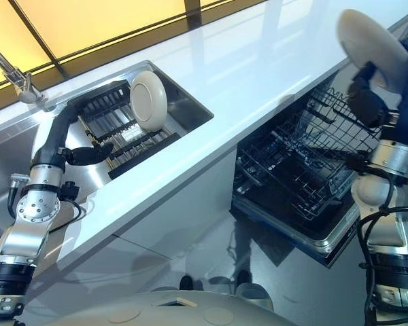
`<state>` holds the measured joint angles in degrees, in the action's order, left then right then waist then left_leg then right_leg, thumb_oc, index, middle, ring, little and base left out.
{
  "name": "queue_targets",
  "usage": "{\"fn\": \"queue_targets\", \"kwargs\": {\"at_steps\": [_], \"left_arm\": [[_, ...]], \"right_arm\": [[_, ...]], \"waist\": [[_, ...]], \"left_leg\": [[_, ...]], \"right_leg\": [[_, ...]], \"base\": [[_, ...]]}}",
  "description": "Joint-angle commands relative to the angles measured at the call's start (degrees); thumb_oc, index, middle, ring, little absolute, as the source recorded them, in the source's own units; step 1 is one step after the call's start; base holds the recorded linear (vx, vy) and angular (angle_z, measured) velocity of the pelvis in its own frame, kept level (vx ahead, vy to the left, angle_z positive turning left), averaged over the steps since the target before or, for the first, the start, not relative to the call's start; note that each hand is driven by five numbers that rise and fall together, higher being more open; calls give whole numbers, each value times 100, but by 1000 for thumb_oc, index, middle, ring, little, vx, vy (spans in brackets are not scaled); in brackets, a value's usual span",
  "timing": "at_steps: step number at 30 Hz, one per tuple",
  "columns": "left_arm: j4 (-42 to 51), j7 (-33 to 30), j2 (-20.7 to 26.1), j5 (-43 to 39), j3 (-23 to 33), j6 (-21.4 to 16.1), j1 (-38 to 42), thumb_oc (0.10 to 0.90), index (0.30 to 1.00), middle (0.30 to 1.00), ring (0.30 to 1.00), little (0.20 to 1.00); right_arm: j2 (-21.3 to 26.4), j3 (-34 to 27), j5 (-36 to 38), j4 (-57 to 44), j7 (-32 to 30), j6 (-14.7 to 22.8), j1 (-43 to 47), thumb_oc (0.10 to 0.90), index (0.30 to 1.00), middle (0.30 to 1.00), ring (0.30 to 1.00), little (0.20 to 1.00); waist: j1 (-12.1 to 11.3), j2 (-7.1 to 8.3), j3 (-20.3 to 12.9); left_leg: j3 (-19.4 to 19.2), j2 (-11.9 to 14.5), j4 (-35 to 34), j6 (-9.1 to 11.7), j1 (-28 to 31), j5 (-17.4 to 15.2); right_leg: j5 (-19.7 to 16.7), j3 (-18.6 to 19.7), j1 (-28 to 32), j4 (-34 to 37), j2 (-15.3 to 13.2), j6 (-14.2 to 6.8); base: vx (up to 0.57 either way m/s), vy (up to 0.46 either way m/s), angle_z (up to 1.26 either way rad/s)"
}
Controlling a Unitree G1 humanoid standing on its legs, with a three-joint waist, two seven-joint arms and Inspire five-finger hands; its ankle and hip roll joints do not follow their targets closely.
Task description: Pick up plates and place into dishwasher.
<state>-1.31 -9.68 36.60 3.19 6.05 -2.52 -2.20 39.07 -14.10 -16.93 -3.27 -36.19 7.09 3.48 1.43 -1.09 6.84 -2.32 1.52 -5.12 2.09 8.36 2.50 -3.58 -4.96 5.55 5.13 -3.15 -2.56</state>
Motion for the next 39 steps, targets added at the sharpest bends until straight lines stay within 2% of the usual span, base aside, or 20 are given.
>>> {"fn": "queue_targets", "kwargs": {"at_steps": [1,7,11,14,16,19,25,30,34,39], "left_arm": [[73,-121,315,-216,495,-408,213,800,900,900,900,900],[-18,-118,227,-449,675,-597,-63,800,900,900,900,900],[-11,-112,233,-513,708,-681,-121,800,900,900,900,900],[16,-132,284,-546,612,-698,-22,800,900,900,900,900],[34,-186,368,-588,495,-720,81,800,900,900,900,900],[94,-319,541,-678,240,-686,359,800,900,900,900,900],[106,-614,947,-897,-133,-684,984,800,900,900,900,900],[88,-674,1062,-954,-222,-771,1115,800,900,900,900,900],[96,-741,1115,-1007,-289,-827,1179,800,900,900,900,900],[69,-782,1149,-1046,-413,-903,1339,800,900,900,900,900]], "right_arm": [[184,-430,45,-173,-280,104,116,100,300,300,300,200],[18,-408,780,728,364,-26,-191,100,300,300,300,200],[33,-267,802,1176,557,-125,-180,100,300,300,300,200],[220,-98,772,1719,547,-211,26,100,300,300,300,200],[451,51,559,2076,564,-427,224,100,300,300,300,200],[853,381,634,2605,321,-668,644,100,300,300,300,200],[1493,962,1333,3587,-160,-1172,1710,100,300,300,300,200],[1672,1111,1795,3968,-311,-1356,2082,100,300,300,300,200],[1717,1255,1874,4081,-341,-1557,2349,100,300,300,300,200],[1756,1640,2001,4502,15,-1733,2825,100,300,300,300,200]], "waist": [[-7,116,-445],[-37,123,-307],[-102,119,-224],[-186,104,-125],[-255,83,-44],[-368,57,153],[-593,16,805],[-728,-61,1151],[-795,-151,1372],[-878,-247,1574]], "left_leg": [[-47,-455,78,-281,-119,-375],[-12,-448,94,-273,-165,-341],[28,-444,120,-262,-202,-317],[82,-439,176,-242,-285,-301],[147,-439,200,-224,-333,-333],[240,-438,312,-203,-545,-292],[507,-450,698,-161,-1283,-165],[627,-441,910,-131,-1673,-96],[699,-442,1074,-120,-1959,-52],[764,-456,1225,-107,-2239,-17]], "right_leg": [[422,41,-43,-522,195,-250],[425,-26,-73,-543,191,-223],[435,-101,-82,-569,175,-201],[455,-189,-126,-627,153,-190],[528,-245,-154,-685,146,-187],[579,-338,-313,-857,122,-166],[784,-543,-852,-1396,92,-63],[928,-686,-1145,-1719,60,21],[1024,-761,-1423,-2026,19,81],[1138,-809,-1732,-2372,-42,133]], "base": [[15,-34,-2],[20,-41,-2],[50,-50,3],[42,-59,3],[48,-73,8],[-53,-100,18],[-150,-134,26],[-69,-90,23],[-62,-64,13],[-51,-40,10]]}}
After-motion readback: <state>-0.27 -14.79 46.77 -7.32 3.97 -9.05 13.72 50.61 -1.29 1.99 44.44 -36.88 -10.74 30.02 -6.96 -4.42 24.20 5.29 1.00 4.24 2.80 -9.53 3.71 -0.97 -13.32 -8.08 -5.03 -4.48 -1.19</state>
